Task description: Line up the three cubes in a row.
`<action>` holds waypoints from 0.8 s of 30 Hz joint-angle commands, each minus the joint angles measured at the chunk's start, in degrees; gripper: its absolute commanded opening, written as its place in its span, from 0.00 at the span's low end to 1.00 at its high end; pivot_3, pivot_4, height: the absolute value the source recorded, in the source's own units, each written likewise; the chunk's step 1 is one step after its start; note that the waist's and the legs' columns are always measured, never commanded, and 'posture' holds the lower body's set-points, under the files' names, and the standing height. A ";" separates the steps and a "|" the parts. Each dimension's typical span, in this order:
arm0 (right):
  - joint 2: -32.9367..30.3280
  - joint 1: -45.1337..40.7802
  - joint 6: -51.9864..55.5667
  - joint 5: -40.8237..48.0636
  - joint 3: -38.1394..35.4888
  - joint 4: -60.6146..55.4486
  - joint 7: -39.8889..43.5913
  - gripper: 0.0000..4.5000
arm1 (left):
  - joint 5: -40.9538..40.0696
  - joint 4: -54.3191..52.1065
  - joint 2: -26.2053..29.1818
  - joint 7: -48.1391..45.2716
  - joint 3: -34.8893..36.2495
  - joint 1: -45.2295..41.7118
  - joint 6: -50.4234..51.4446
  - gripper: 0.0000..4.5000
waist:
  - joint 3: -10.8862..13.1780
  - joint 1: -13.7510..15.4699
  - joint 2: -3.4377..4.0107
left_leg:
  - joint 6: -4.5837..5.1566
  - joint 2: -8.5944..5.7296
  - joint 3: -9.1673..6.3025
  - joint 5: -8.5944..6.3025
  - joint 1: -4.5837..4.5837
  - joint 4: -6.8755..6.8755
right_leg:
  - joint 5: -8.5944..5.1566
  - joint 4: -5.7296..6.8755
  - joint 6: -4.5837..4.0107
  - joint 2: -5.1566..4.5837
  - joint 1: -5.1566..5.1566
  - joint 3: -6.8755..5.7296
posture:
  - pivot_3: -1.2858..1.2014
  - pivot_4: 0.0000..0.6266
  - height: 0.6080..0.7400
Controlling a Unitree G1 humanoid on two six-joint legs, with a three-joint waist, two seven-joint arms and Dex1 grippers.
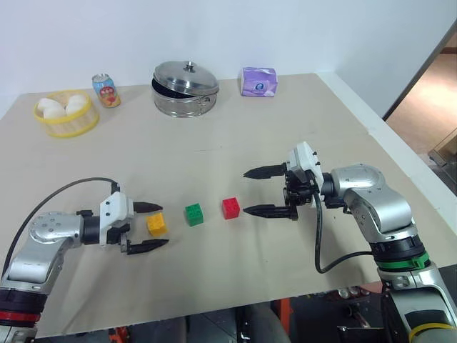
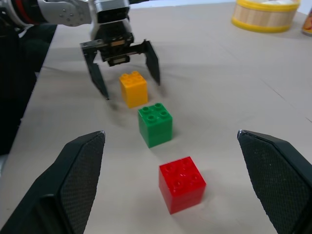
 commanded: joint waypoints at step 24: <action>-8.19 2.39 0.82 2.85 -11.68 0.39 -4.62 1.00 | -9.23 -10.45 1.58 19.32 12.75 1.54 19.04 0.99 | 0.00 0.01 -0.01 | 0.01 0.00 0.00 0.01 0.07 0.16 | 0.10 0.00 0.00 0.02 0.07 0.05 | 0.52 0.24 1.00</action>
